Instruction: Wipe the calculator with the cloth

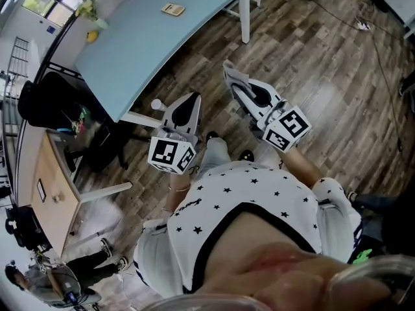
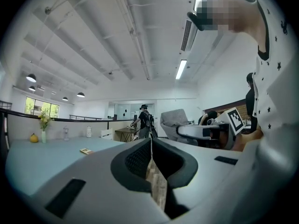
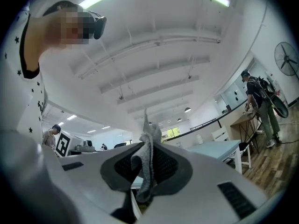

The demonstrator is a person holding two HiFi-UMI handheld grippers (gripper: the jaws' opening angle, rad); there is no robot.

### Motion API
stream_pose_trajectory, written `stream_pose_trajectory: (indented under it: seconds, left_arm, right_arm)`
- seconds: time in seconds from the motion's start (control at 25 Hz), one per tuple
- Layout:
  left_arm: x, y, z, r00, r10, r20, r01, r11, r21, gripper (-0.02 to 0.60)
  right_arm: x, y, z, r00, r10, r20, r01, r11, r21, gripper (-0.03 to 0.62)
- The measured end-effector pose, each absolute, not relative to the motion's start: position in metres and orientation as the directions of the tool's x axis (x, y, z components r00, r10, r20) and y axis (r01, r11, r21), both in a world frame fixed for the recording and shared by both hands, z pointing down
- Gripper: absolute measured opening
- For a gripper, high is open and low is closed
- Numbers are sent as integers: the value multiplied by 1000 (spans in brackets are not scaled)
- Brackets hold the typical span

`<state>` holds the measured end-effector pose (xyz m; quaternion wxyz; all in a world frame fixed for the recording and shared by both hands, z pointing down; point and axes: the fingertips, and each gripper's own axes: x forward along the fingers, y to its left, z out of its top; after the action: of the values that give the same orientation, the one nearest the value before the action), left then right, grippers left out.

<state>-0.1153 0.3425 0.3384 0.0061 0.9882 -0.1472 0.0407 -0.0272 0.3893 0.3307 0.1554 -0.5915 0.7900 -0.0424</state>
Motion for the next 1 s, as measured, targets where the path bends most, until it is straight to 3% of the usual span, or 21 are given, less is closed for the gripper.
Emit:
stream_pose_trajectory:
  seconds: [1.0]
  left_arm:
    - [-38, 227, 345, 981, -195, 23, -196, -979, 51, 32]
  right_arm:
    - [36, 282, 336, -193, -973, -129, -946, 219, -239, 43]
